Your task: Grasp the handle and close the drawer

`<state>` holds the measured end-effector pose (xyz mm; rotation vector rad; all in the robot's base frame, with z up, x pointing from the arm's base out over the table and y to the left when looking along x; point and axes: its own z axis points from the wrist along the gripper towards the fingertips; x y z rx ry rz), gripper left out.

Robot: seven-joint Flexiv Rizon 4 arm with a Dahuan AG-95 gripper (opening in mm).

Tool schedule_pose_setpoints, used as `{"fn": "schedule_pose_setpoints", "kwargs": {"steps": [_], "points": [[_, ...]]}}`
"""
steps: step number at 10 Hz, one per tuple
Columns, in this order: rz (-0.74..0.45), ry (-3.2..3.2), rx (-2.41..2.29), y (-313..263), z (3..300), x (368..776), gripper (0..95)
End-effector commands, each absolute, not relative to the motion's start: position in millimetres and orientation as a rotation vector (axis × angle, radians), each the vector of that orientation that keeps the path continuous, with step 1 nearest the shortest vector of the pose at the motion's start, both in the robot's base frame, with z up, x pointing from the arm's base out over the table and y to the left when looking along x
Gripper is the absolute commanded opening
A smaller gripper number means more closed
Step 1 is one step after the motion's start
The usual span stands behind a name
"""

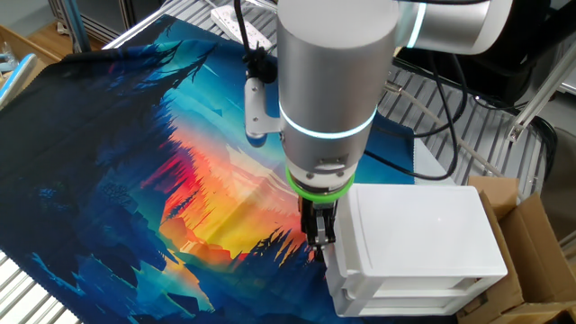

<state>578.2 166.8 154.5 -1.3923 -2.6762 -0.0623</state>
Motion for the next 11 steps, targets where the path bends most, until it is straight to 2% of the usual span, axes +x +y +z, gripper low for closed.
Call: {"fn": "schedule_pose_setpoints", "kwargs": {"steps": [1, 11], "points": [[-0.056, -2.677, -1.414, 171.6, 151.7, 575.4, 0.0], [-0.062, -2.651, -1.436, 176.8, 154.4, 566.3, 0.0]]}}
